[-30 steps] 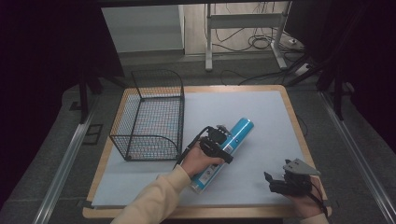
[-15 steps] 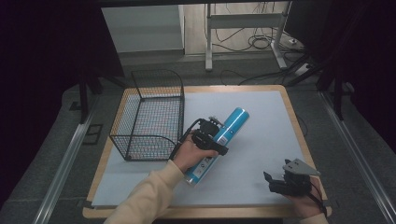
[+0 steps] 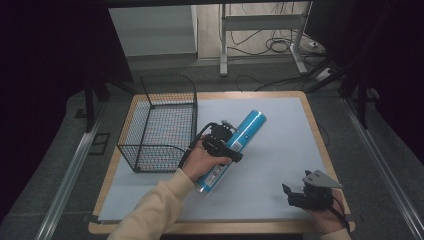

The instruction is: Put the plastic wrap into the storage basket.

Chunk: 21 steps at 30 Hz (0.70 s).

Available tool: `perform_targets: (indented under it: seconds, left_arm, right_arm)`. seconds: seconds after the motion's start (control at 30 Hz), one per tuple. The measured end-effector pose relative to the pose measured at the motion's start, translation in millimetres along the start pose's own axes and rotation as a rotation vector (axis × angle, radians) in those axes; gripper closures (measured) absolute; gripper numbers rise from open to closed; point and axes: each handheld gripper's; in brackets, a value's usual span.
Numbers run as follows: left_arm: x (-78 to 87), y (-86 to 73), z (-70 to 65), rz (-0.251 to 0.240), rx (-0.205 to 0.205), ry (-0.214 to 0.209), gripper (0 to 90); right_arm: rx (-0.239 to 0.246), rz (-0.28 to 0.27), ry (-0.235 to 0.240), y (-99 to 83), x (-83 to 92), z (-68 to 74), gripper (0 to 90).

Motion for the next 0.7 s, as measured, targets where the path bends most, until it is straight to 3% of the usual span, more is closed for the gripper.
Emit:
perform_targets:
  seconds: [0.7]
  left_arm:
    - [19.3, 15.1, 0.2, -0.058, -0.015, 0.009, 31.4]
  right_arm:
    - [-0.001, 0.008, -0.012, -0.7, -0.4, -1.2, 10.6]
Point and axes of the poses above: each handheld gripper's, and its own axes: x roughly backward along the jaws, y roughly out of its top, z roughly to its left, and after that the axes turned 7 degrees about -x, right-handed
